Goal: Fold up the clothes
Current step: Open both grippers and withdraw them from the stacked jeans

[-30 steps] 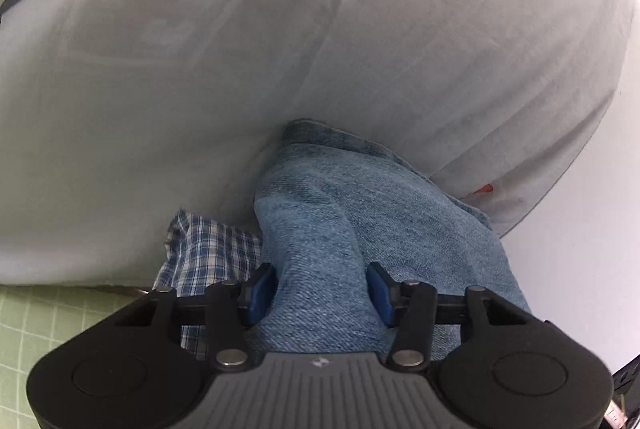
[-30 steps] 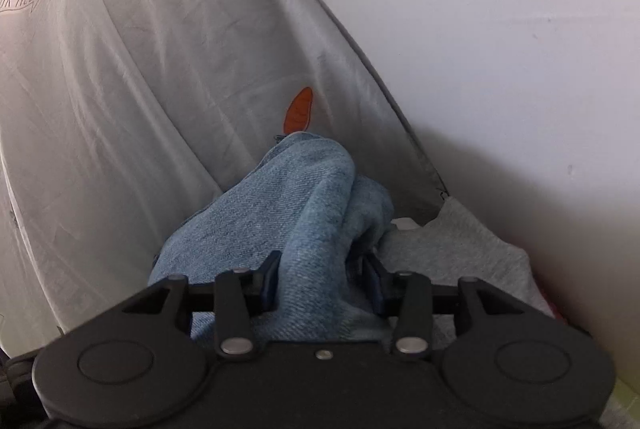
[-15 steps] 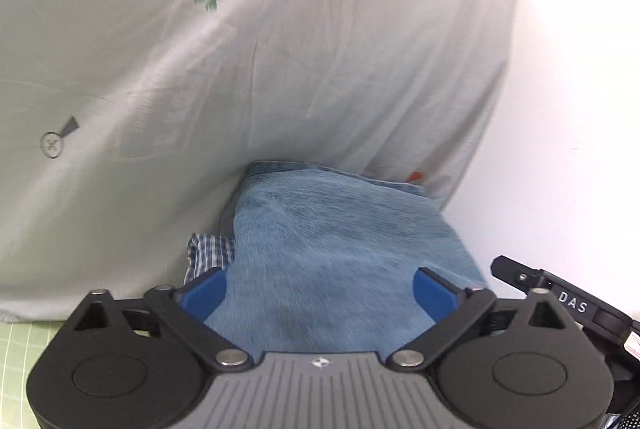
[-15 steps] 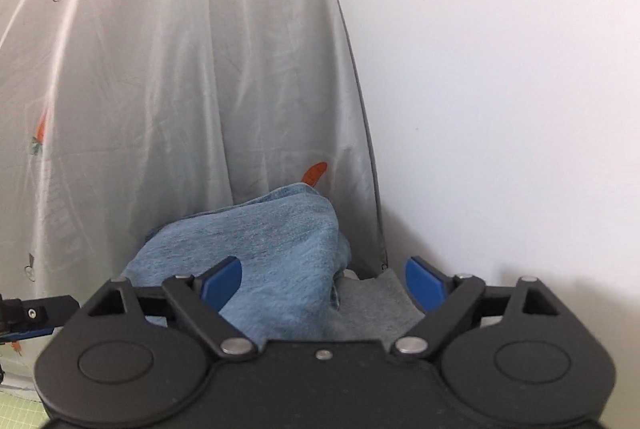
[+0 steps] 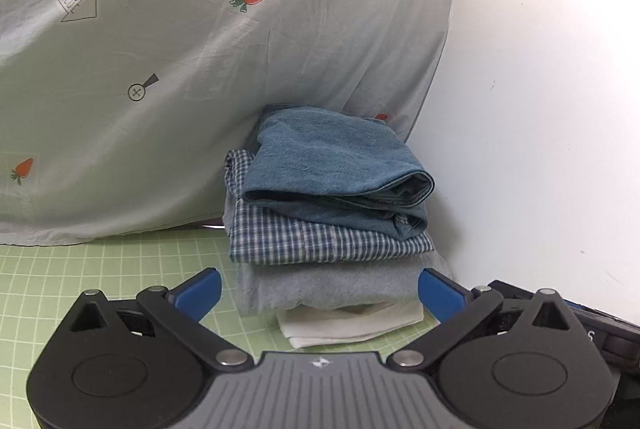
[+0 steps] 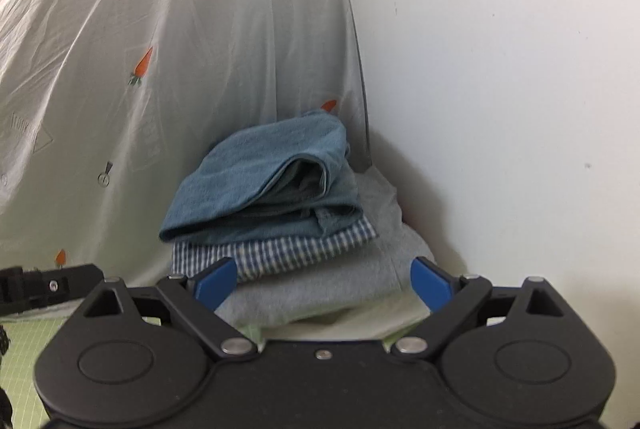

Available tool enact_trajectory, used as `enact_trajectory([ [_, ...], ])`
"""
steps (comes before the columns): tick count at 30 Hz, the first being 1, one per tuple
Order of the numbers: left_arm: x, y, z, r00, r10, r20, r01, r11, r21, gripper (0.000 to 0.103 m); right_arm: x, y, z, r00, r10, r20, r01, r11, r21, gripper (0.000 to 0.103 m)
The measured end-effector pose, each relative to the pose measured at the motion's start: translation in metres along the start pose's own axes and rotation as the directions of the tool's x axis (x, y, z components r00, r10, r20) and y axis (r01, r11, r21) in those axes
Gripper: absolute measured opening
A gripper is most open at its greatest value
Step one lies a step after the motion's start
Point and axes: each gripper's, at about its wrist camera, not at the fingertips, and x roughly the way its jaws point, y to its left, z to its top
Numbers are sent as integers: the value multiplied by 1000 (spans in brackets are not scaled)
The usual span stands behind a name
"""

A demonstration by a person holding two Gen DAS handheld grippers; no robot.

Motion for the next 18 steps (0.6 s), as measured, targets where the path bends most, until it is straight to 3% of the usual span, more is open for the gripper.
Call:
enact_trajectory([
  [5,-18,7,-23,999,11,-44,-11,1000,15,103,-33,11,-35,998,-27,-52,28,1000,9,94],
  [10,-33,5,-40,997,50,-59,-44,994,98,103,-49,19,-61,993,-60,-106,60,998,2,96],
  [18,-49,7,-63,991,65,-116,-48,988,146,103,-62,31,-85,980,-94,-173,92,996,-19,101],
])
